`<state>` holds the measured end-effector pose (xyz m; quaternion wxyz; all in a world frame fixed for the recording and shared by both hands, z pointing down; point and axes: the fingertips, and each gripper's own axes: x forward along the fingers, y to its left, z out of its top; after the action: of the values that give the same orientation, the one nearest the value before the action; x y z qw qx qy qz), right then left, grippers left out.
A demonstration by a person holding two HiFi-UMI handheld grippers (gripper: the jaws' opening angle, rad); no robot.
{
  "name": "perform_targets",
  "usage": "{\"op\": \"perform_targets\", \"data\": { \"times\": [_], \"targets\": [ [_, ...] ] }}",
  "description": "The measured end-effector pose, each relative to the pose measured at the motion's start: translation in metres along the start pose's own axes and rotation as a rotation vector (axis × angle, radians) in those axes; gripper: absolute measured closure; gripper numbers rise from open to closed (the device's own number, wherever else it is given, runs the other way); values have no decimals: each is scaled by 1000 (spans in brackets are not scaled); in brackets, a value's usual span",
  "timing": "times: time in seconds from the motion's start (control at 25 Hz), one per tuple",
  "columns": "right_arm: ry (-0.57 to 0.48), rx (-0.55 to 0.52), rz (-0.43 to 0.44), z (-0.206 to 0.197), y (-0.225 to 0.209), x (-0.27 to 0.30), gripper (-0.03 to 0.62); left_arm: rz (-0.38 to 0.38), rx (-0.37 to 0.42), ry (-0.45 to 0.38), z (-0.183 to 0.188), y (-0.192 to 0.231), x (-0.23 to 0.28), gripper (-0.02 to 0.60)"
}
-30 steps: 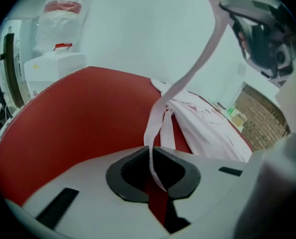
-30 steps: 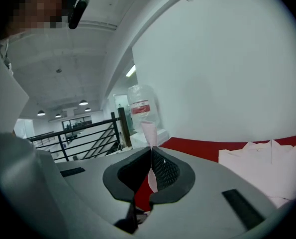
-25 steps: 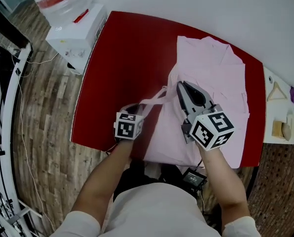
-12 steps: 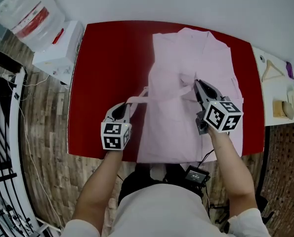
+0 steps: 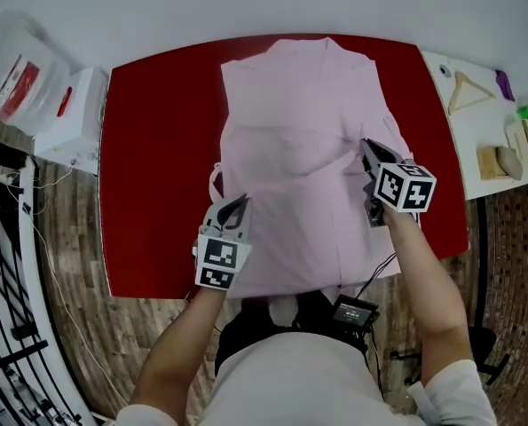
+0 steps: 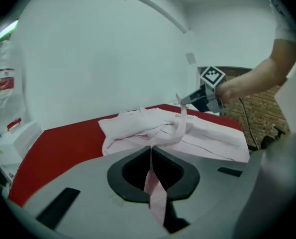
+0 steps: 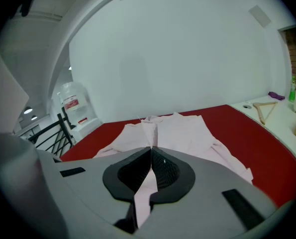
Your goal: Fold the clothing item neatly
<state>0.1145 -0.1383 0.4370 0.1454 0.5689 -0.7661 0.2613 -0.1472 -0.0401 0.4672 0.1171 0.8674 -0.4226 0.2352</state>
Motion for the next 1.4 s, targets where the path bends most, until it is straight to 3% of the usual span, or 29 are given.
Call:
{"op": "perform_targets", "data": {
  "times": [0.32,0.68,1.12,1.4],
  "targets": [
    [54,11,-45,-18,-78,-1,576,-74,109,120,-20,-58,41,570],
    [126,-23,-15,-27,-130,18,576,-96,210,196,-33,-85,67,569],
    [170,12,51,-33,-159,51,576,17,256,200,-21,-65,104,569],
    [229,-55,94,-37,-166,69,576,-100,296,256,-41,-88,117,569]
  ]
}}
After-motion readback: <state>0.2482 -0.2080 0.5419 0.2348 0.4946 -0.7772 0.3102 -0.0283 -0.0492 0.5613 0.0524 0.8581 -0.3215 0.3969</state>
